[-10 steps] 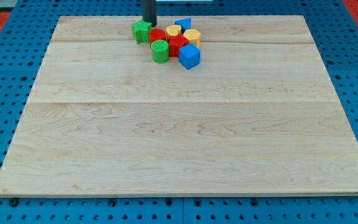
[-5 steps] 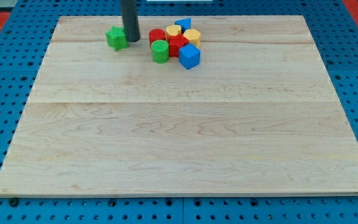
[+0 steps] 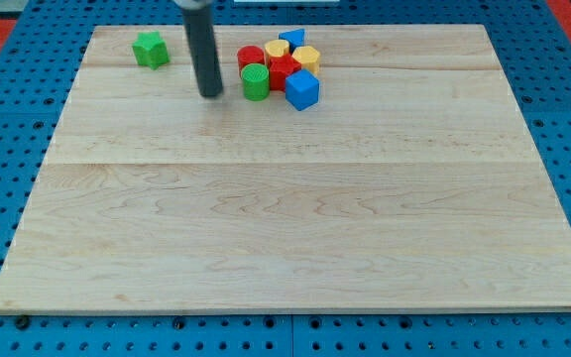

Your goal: Push the green star to the top left

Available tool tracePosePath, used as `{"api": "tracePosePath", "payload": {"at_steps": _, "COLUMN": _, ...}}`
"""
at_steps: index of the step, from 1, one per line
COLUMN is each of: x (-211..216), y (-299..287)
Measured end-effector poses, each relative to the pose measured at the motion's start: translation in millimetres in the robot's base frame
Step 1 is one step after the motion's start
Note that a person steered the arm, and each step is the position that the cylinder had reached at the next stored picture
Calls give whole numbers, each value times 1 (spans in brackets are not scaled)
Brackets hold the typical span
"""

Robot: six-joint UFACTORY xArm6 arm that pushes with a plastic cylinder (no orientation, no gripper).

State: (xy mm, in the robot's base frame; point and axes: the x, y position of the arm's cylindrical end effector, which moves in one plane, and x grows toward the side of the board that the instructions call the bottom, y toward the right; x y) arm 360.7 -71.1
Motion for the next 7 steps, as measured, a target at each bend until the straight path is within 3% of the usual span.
{"api": "tracePosePath", "payload": {"at_steps": 2, "x": 11, "y": 191}}
{"api": "tracePosePath", "payload": {"at_steps": 5, "x": 13, "y": 199}}
{"api": "tracePosePath", "payload": {"at_steps": 7, "x": 38, "y": 147}}
